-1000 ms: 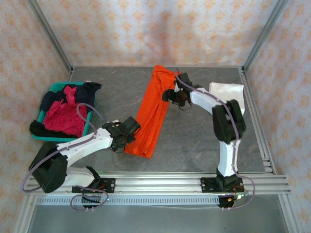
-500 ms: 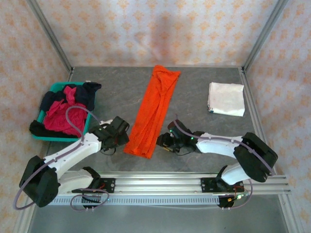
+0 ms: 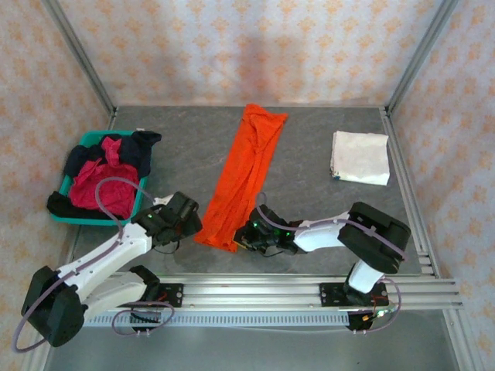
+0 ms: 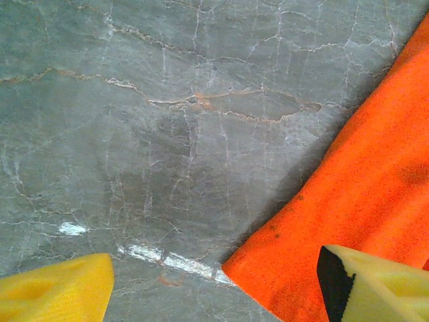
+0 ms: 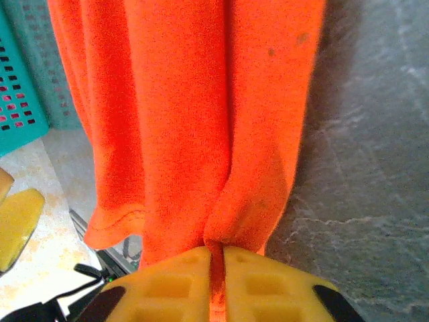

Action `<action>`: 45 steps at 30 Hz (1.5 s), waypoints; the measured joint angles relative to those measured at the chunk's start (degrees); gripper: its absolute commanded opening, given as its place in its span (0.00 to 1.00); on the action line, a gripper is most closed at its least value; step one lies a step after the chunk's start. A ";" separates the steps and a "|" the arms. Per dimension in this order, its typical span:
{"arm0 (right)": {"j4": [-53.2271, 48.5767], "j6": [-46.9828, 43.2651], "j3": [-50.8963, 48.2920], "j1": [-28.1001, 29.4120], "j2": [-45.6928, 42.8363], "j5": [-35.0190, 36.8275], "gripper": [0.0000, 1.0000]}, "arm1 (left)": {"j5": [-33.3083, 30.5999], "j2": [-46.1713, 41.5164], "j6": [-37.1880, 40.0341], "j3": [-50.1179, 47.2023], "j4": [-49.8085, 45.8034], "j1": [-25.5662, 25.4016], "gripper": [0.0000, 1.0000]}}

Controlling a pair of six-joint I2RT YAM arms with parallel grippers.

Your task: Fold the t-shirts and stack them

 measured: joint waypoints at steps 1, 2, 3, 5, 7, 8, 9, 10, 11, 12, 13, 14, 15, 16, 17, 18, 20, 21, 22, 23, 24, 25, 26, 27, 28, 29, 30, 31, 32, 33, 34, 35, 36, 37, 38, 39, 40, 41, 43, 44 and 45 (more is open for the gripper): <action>-0.24 -0.09 -0.02 -0.09 -0.11 0.00 0.00 | 0.42 -0.76 -0.02 -0.72 0.28 0.00 0.81; -0.81 -0.68 -0.02 -0.15 -0.50 0.15 0.00 | 0.76 -1.42 -0.15 -1.46 0.61 0.00 0.81; -1.49 -0.83 -0.07 -0.35 -1.01 0.37 0.00 | 1.18 -1.88 -0.31 -2.03 0.83 0.00 0.81; -3.91 -1.62 -0.61 -1.05 -3.67 0.87 0.00 | 2.05 -2.75 -0.87 -3.19 1.60 0.00 0.79; -6.19 -2.64 -1.51 -2.29 -6.95 1.29 0.00 | 2.93 -3.52 -1.49 -4.22 2.67 0.00 0.78; -7.37 -3.13 -2.14 -3.06 -8.79 1.46 0.00 | 3.54 -3.91 -1.84 -4.90 3.69 0.00 0.77; -8.33 -3.69 -2.95 -3.85 -10.60 1.70 0.00 | 4.04 -4.17 -2.16 -5.51 4.61 0.00 0.78; -9.62 -4.15 -3.96 -4.70 -12.52 1.95 0.00 | 4.81 -4.37 -2.75 -6.29 5.70 -0.07 0.79; -10.97 -4.61 -4.90 -5.51 -14.23 2.12 0.00 | 5.27 -4.44 -3.26 -6.97 6.82 -0.24 0.82; -12.33 -5.09 -5.88 -6.29 -15.91 2.36 0.00 | 5.77 -4.46 -3.74 -7.61 7.98 -0.59 0.83; -13.81 -5.55 -6.95 -7.10 -17.59 2.56 0.00 | 6.32 -4.46 -4.55 -8.35 9.33 -1.22 0.85; -15.28 -6.05 -8.02 -7.96 -19.21 2.69 0.00 | 6.62 -4.48 -5.22 -9.07 10.69 -2.14 0.88; -16.50 -6.36 -8.94 -8.61 -20.59 2.78 0.00 | 6.84 -4.52 -5.81 -9.60 11.72 -2.97 0.90; -17.75 -6.64 -9.81 -9.27 -21.94 2.91 0.00 | 7.13 -4.52 -6.60 -10.23 12.96 -4.15 0.91; -18.88 -6.91 -10.71 -9.84 -23.30 2.99 0.00 | 7.39 -4.52 -7.54 -10.78 14.08 -5.40 0.92; -19.87 -7.06 -11.41 -10.21 -24.44 2.99 0.06 | 7.48 -4.52 -8.13 -11.23 15.08 -6.38 0.94; -21.84 -7.37 -12.41 -10.60 -26.43 2.95 0.33 | 7.76 -4.52 -9.66 -12.17 17.25 -8.52 0.97; -22.84 -7.63 -12.63 -10.64 -27.23 2.95 0.39 | 7.80 -4.52 -10.54 -12.72 18.53 -9.66 0.97; -23.85 -7.91 -12.72 -10.64 -28.09 2.89 0.43 | 7.80 -4.52 -11.32 -13.27 19.78 -10.80 0.97; -24.55 -7.91 -12.79 -10.64 -28.85 2.93 0.44 | 7.58 -4.50 -11.85 -13.60 20.50 -11.78 0.95; -25.24 -7.98 -12.87 -10.64 -29.86 2.93 0.45 | 7.23 -4.50 -12.26 -13.77 20.98 -12.63 0.93; -25.53 -7.85 -13.22 -10.64 -31.10 2.93 0.45 | 7.23 -4.31 -12.83 -13.84 21.70 -13.38 0.92; -25.53 -7.56 -13.81 -10.64 -32.39 2.80 0.45 | 7.58 -3.91 -13.29 -13.88 22.67 -14.16 0.90; -25.51 -7.41 -14.60 -10.64 -33.64 2.67 0.45 | 7.89 -3.10 -13.57 -13.88 23.89 -15.32 0.87; -25.51 -7.13 -15.56 -10.64 -34.71 2.27 0.45 | 8.24 -2.23 -13.55 -13.88 25.09 -16.17 0.83; -25.51 -6.91 -16.37 -10.64 -35.26 1.79 0.45 | 8.44 -1.44 -13.60 -13.88 25.92 -16.70 0.81; -25.51 -6.69 -17.14 -10.64 -35.43 1.22 0.45 | 8.61 -0.39 -13.44 -13.84 26.99 -17.18 0.79; -25.51 -6.45 -17.79 -10.64 -35.36 0.57 0.44 | 8.61 0.68 -13.20 -13.75 27.45 -17.33 0.77; -25.46 -6.21 -18.16 -10.64 -35.28 0.04 0.44 | 8.57 1.53 -13.03 -13.49 27.47 -17.33 0.74; -25.14 -5.99 -18.49 -10.64 -35.12 -0.63 0.44 | 8.35 2.56 -12.59 -12.90 27.19 -17.44 0.70; -24.83 -5.75 -18.56 -10.64 -34.88 -1.14 0.44 | 8.04 3.63 -12.00 -12.15 26.56 -17.66 0.67; -24.33 -5.42 -18.56 -10.64 -34.62 -1.53 0.44 | 7.69 4.61 -11.74 -11.47 25.88 -17.97 0.64; -23.52 -5.27 -18.56 -10.64 -34.25 -1.99 0.44 | 7.28 5.64 -11.26 -10.75 25.05 -18.38 0.61; -22.71 -5.11 -18.56 -10.64 -33.88 -2.34 0.43 | 6.84 6.49 -10.62 -10.10 24.39 -18.73 0.58; -21.92 -4.96 -18.56 -10.64 -33.38 -2.69 0.43 | 6.47 7.19 -10.25 -9.60 23.98 -19.02 0.56; -21.20 -4.79 -18.56 -10.64 -32.87 -2.95 0.43 | 6.29 7.98 -9.86 -8.98 23.78 -19.30 0.54; -20.35 -4.55 -18.58 -10.64 -32.22 -3.32 0.43 | 6.45 8.94 -9.60 -8.44 24.15 -19.56 0.54; -19.56 -4.42 -18.62 -10.64 -31.69 -3.58 0.43 | 6.75 9.77 -9.35 -7.93 24.79 -19.85 0.54; -18.16 -4.04 -18.67 -10.64 -30.49 -3.91 0.41 | 8.26 11.34 -8.98 -6.64 27.32 -20.98 0.61; -17.68 -3.93 -18.67 -10.64 -30.05 -3.96 0.40 | 8.63 11.52 -8.70 -6.05 27.93 -21.49 0.63; -17.18 -3.87 -18.69 -10.64 -29.64 -3.96 0.37 | 8.92 11.52 -8.70 -5.35 28.61 -22.03 0.64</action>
